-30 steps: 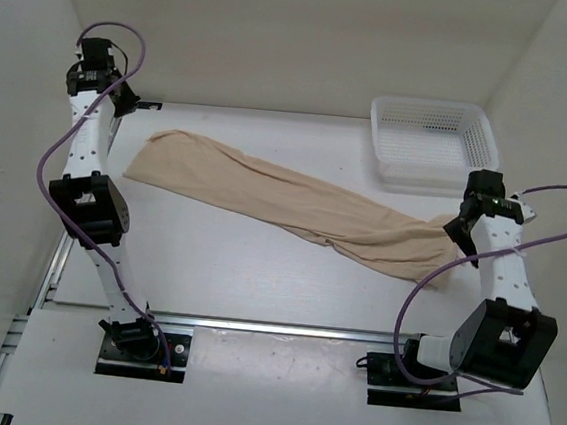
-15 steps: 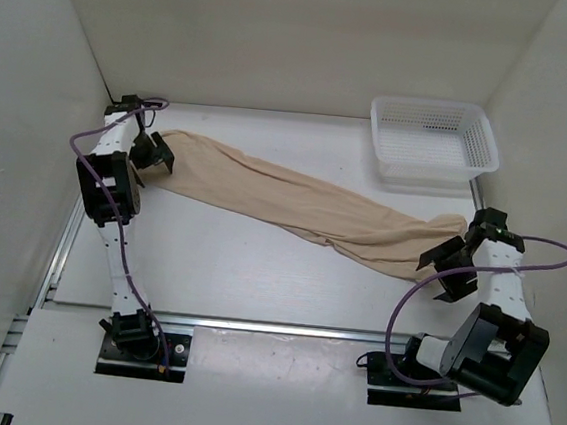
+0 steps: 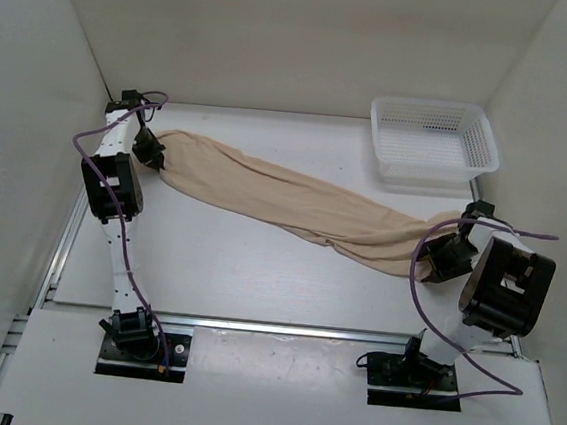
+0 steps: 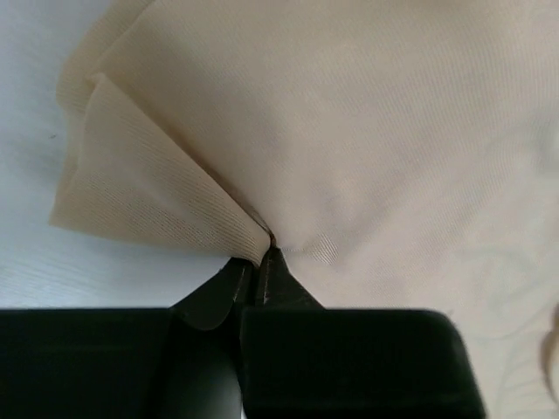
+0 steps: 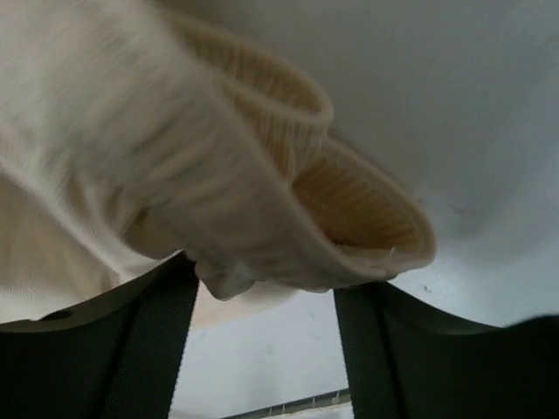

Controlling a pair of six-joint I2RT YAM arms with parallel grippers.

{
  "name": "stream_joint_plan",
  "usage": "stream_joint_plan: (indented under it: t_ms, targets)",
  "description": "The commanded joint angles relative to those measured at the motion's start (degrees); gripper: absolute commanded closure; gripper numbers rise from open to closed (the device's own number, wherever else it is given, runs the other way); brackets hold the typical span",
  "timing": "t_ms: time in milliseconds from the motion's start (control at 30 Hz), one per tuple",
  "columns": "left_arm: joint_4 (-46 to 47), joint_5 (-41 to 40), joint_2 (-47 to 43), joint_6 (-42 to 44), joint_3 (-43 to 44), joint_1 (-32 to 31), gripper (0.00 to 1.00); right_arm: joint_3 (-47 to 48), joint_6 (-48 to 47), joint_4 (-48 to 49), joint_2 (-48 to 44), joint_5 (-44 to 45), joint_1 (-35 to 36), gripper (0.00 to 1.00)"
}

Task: Fold and stack the trousers
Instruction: Flatten the trousers out

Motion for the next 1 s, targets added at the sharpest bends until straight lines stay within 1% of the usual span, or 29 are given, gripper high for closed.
stream_joint_plan:
  t_ms: [0, 33, 100, 133, 167, 233, 367, 433, 533, 600, 700, 733, 767, 867, 900, 967]
  targets:
    - [1.34, 1.94, 1.74, -1.25, 2.49, -0.28, 0.90, 2.06, 3.16, 3.40, 2.88, 3.87, 0.28, 0.37]
    - [1.34, 1.94, 1.74, -1.26, 3.55, -0.28, 0.90, 2.67, 3.17, 4.19, 2.89, 5.27, 0.29, 0.41]
    - [1.34, 1.41, 1.74, -1.26, 4.69, -0.28, 0.90, 4.34, 3.17, 4.19, 4.29, 8.35, 1.60, 0.57]
    - [1.34, 0.71, 1.74, -1.78, 5.83, -0.28, 0.90, 5.13, 3.17, 4.19, 4.30, 11.41, 1.61, 0.67]
    - [1.34, 0.71, 0.61, -1.79, 6.45, 0.25, 0.90, 7.40, 3.17, 2.97, 4.82, 12.49, 2.13, 0.86]
    - [1.34, -0.61, -0.71, -2.31, 8.82, 0.25, 0.90, 10.31, 2.46, 1.48, 4.82, 15.38, 2.13, 0.99]
    - [1.34, -0.61, -4.22, -2.31, 12.69, 1.48, 0.90, 19.09, -0.08, -1.68, 4.21, 17.15, 2.13, 0.99]
    - [1.87, 0.18, -5.46, -2.93, 12.70, 2.36, 0.90, 21.48, -1.48, -2.31, 3.60, 18.99, 2.13, 0.99]
    - [1.87, 1.06, -8.45, -2.93, 10.25, 3.94, 0.90, 22.80, -1.49, -3.71, 2.37, 19.00, 2.13, 0.99]
    - [2.66, 1.06, -10.99, -2.93, 6.03, 4.47, 0.90, 22.20, -1.49, -3.72, 1.75, 19.00, 2.13, 0.99]
    - [3.27, 0.53, -13.81, -2.41, -1.78, 5.00, 0.90, 18.42, 0.00, -4.24, -0.71, 19.53, 2.13, 0.99]
    - [3.28, -0.43, -16.17, -2.40, -4.15, 5.00, 0.90, 15.72, 0.00, -4.24, -1.58, 20.22, 2.13, 0.99]
    - [4.15, -1.48, -17.32, -2.40, -8.70, 5.00, 0.90, 14.30, 0.61, -4.24, -3.51, 20.75, 1.52, 0.99]
    - [4.16, -3.68, -22.33, -1.70, -14.97, 5.00, 0.90, 9.11, 1.14, -5.55, -8.34, 21.46, 0.47, 0.99]
    - [4.16, -5.43, -23.82, -1.70, -19.86, 5.52, 0.90, 7.96, 1.67, -6.08, -9.58, 22.42, 0.46, 0.99]
    - [4.16, -6.76, -28.48, -1.70, -25.16, 5.52, 0.90, 5.15, 1.67, -7.14, -12.83, 23.22, -0.06, 0.99]
